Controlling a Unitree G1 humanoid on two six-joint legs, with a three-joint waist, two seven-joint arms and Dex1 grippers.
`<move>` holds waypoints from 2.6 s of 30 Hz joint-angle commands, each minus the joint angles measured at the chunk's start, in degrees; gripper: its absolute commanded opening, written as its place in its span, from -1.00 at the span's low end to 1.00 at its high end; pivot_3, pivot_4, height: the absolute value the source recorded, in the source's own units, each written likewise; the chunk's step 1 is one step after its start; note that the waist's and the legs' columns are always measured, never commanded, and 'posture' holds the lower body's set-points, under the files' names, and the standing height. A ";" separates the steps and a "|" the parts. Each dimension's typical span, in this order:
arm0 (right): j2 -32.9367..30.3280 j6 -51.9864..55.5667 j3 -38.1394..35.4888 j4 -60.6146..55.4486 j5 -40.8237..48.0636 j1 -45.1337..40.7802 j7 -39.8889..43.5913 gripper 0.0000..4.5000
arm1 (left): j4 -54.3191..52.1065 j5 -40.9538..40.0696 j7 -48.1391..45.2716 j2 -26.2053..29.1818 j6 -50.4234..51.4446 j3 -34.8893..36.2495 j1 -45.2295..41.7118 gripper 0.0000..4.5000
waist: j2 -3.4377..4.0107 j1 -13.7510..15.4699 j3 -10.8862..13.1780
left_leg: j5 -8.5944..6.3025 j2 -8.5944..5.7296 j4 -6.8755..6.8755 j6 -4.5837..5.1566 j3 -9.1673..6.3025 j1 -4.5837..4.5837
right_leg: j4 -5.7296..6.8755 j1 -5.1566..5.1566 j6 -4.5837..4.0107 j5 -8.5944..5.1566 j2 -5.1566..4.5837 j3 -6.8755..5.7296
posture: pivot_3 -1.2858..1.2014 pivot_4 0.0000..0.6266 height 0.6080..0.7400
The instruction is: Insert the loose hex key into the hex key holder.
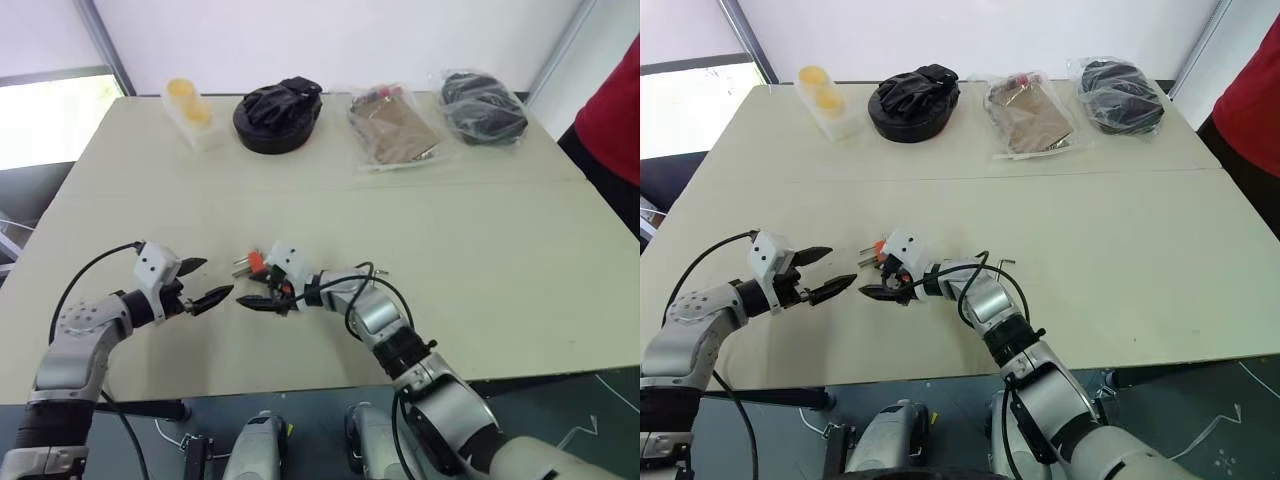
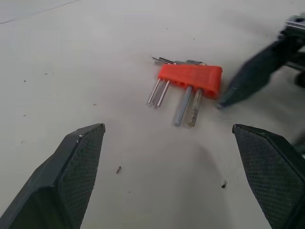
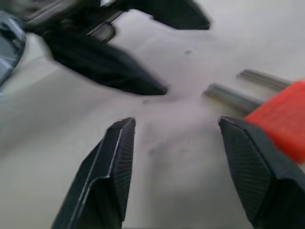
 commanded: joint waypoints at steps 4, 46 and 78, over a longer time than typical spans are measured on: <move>-1.23 -5.28 -0.17 5.95 -2.78 -2.23 -2.22 0.27 | -3.34 -0.60 1.48 -0.61 0.34 0.87 0.84 1.00 | -0.01 0.00 -0.01 | 0.00 -0.01 0.03 0.00 0.00 0.01 | 0.00 0.03 0.00 0.00 -0.01 0.00 | 0.03 -0.52 1.00; -1.86 -20.85 -6.53 25.80 -2.78 -14.69 2.56 0.98 | -6.03 -0.06 4.22 -3.13 0.45 -0.86 1.96 1.00 | 0.01 -0.07 0.00 | 0.01 0.08 0.05 0.02 0.03 0.07 | 0.00 0.14 0.02 0.01 0.19 -0.03 | 0.03 -0.52 1.00; 0.30 -26.53 -9.08 38.22 -6.96 -19.85 -1.24 -0.56 | -6.06 0.35 5.67 -3.64 -0.67 -0.89 3.47 1.00 | 0.02 -0.27 0.00 | 0.00 0.06 -0.07 -0.01 0.02 0.07 | -0.01 0.06 -0.03 0.02 0.01 -0.01 | 0.03 -0.52 1.00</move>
